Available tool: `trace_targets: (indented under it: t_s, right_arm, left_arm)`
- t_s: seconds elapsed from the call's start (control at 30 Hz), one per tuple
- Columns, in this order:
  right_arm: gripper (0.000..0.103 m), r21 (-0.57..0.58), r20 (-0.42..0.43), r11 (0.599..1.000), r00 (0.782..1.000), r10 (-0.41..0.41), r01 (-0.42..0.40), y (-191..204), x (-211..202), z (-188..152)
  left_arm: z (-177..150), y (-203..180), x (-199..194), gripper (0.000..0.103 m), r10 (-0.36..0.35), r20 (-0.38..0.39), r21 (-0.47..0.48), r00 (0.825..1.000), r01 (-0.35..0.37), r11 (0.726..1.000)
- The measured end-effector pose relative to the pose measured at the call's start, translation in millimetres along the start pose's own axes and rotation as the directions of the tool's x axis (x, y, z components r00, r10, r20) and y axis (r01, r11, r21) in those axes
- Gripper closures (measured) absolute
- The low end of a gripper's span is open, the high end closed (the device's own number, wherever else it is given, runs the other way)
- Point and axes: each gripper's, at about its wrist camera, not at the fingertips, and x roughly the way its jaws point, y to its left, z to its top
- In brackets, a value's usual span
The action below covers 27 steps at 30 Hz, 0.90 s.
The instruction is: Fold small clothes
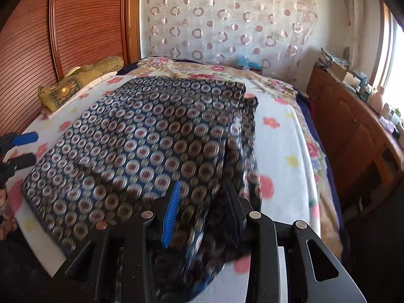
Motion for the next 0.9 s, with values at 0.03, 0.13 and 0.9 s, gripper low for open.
trace_targets:
  t_s: [0.03, 0.13, 0.9]
  right_arm:
    - [0.067, 0.009, -0.006, 1.0, 1.0, 0.002, -0.002, 1, -5, -7]
    - [0.067, 0.06, -0.028, 0.998, 1.0, 0.005, -0.004, 0, -16, -19]
    - [0.09, 0.073, 0.004, 0.996, 0.999, -0.053, 0.053, 1, -65, -59]
  left_arm:
    - [0, 0, 0, 0.023, 0.0, -0.001, 0.001, 1.0, 0.0, 1.0]
    - [-2, -2, 1, 0.023, -0.001, -0.007, 0.005, 1.0, 0.001, 1.0]
    - [-25, 1, -3, 0.058, -0.081, -0.088, -0.01, 0.993, 0.08, 0.997]
